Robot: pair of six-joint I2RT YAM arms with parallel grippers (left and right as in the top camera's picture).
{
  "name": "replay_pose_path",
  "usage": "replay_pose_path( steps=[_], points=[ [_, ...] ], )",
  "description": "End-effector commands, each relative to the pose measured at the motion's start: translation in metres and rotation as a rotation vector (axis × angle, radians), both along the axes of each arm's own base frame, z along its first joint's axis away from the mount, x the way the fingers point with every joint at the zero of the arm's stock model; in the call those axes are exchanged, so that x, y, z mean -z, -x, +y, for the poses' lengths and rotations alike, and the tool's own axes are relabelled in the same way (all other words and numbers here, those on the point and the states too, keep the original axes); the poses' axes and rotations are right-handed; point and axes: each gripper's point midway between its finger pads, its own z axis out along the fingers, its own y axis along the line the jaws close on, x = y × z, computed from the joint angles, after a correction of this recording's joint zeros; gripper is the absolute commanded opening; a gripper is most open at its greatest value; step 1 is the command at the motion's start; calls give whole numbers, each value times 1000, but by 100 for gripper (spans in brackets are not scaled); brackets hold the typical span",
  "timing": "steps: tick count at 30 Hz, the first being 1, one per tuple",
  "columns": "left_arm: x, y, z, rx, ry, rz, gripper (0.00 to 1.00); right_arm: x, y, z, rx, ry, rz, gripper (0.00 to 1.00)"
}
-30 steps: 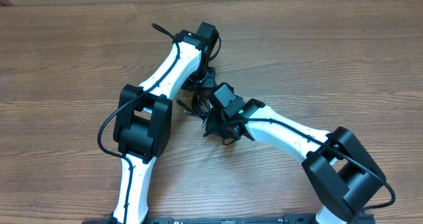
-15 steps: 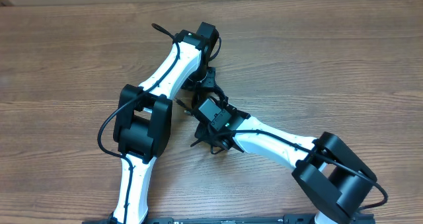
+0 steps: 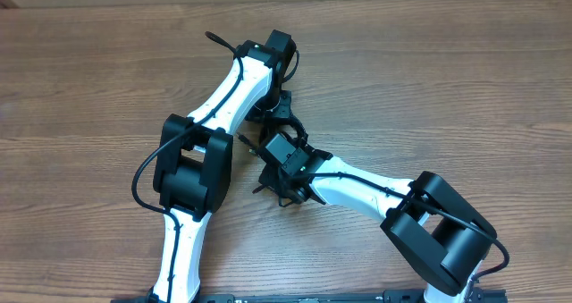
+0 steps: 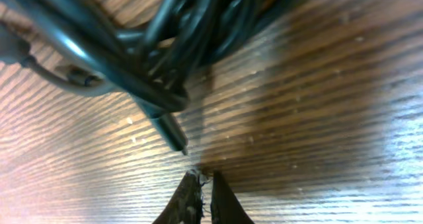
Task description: Untangle cables
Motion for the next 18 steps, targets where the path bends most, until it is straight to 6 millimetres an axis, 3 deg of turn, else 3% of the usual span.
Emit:
replay_pose_path(
  steps=[1, 18],
  points=[
    [-5, -2, -1, 2, 2, -11, 5, 18, 11, -2, 1, 21, 61, 7],
    [-5, -2, -1, 2, 2, -11, 5, 18, -22, -26, 93, 90, -44, 4]
  ],
)
